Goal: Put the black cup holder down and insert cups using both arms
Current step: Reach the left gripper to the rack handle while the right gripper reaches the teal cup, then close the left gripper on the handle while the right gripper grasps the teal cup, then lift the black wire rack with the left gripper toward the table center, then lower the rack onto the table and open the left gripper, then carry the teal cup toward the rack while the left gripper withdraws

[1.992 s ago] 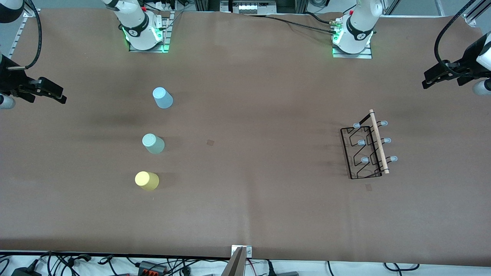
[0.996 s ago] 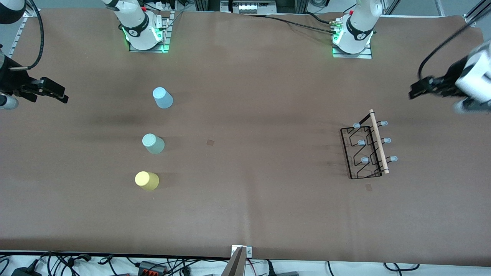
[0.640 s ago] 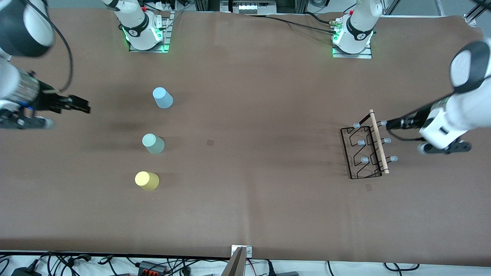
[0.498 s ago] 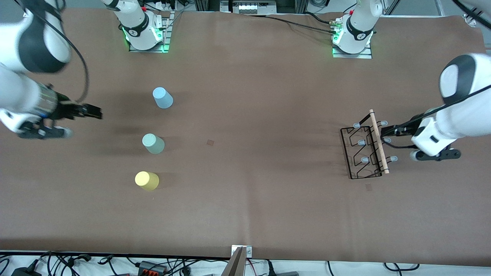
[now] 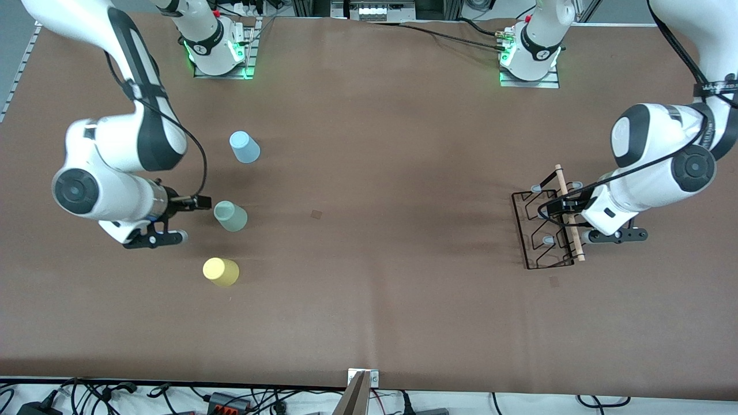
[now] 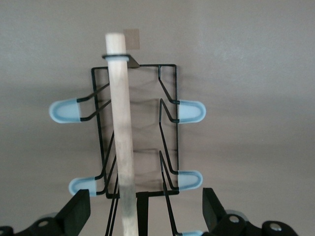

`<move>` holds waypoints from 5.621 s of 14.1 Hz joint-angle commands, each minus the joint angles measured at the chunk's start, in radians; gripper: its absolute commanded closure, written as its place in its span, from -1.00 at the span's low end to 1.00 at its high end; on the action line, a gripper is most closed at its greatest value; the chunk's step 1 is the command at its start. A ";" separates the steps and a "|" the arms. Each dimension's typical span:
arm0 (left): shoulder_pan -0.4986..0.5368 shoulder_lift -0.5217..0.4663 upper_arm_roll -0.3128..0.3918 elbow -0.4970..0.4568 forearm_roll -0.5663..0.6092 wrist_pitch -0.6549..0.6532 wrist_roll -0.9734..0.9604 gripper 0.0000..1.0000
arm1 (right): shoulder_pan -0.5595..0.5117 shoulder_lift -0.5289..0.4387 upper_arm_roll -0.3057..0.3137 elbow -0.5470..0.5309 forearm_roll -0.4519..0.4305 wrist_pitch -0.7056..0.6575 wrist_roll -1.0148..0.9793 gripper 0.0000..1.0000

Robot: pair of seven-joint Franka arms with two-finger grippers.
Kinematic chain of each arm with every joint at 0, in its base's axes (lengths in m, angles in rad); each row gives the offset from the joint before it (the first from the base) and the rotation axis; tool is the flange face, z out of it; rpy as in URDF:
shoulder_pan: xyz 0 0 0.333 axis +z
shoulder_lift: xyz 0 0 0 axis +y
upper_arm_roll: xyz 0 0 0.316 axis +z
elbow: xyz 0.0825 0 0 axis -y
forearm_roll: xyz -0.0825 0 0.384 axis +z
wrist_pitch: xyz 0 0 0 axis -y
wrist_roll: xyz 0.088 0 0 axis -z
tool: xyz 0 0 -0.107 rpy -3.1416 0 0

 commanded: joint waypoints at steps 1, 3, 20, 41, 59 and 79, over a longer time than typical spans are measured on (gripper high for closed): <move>0.007 -0.060 -0.017 -0.077 -0.001 0.041 -0.003 -0.97 | 0.035 0.015 -0.005 -0.034 0.003 0.064 0.076 -1.00; 0.007 -0.060 -0.017 -0.077 -0.001 0.038 -0.001 -0.62 | 0.030 0.017 -0.004 -0.074 0.008 0.106 0.089 -1.00; -0.013 -0.056 -0.033 -0.053 0.068 0.006 -0.002 0.99 | 0.042 0.106 -0.004 -0.088 0.120 0.138 0.117 -1.00; -0.510 0.415 -0.228 0.734 0.055 -0.178 -0.573 0.99 | 0.039 0.070 -0.011 0.187 0.121 -0.156 0.106 0.37; -0.512 0.454 -0.216 0.875 0.062 -0.285 -0.598 -0.14 | 0.044 0.077 -0.007 0.187 0.123 -0.155 0.116 0.37; 0.025 -0.028 -0.104 0.786 0.065 -0.921 -0.162 -1.00 | 0.222 0.089 0.256 0.253 0.267 -0.147 0.657 0.36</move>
